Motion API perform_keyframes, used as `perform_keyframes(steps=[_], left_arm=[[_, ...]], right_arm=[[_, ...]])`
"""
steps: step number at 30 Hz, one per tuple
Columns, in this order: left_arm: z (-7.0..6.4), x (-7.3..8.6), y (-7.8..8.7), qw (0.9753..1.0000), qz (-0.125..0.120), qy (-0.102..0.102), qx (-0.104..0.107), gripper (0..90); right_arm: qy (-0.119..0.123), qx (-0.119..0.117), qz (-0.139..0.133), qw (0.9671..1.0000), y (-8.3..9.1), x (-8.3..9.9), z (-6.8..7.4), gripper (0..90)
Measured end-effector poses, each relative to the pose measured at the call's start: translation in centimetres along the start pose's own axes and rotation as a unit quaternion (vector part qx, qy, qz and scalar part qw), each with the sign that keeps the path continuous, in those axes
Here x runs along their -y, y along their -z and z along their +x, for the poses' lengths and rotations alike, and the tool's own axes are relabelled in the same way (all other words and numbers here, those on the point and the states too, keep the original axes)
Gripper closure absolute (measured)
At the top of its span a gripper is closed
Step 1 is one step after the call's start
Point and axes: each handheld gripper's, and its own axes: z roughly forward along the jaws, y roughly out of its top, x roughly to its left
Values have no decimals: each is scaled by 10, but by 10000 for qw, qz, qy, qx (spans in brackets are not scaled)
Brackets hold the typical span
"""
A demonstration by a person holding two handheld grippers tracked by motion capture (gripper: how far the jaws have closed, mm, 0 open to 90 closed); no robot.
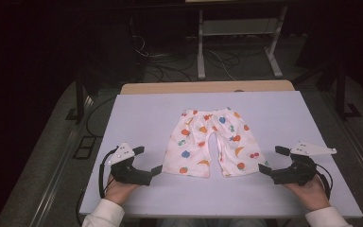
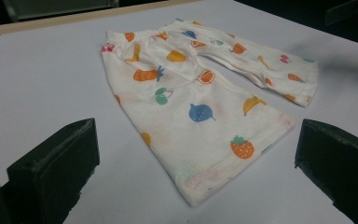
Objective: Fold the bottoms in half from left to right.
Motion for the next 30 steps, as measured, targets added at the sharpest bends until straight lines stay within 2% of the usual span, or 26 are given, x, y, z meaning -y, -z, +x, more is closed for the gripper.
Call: perform_keyframes(steps=[16, 22, 30], left_arm=[[0, 0, 0, 10000, 4, 22, 17, 0], [0, 1, 0, 10000, -1, 34, -9, 0], [0, 1, 0, 10000, 3, 45, -14, 0]], right_arm=[[-26, -60, 56, 10000, -3, -2, 3, 0], [29, -113, 127, 9999, -6, -8, 6, 0], [-22, -209, 182, 9996, -10, -16, 6, 0]])
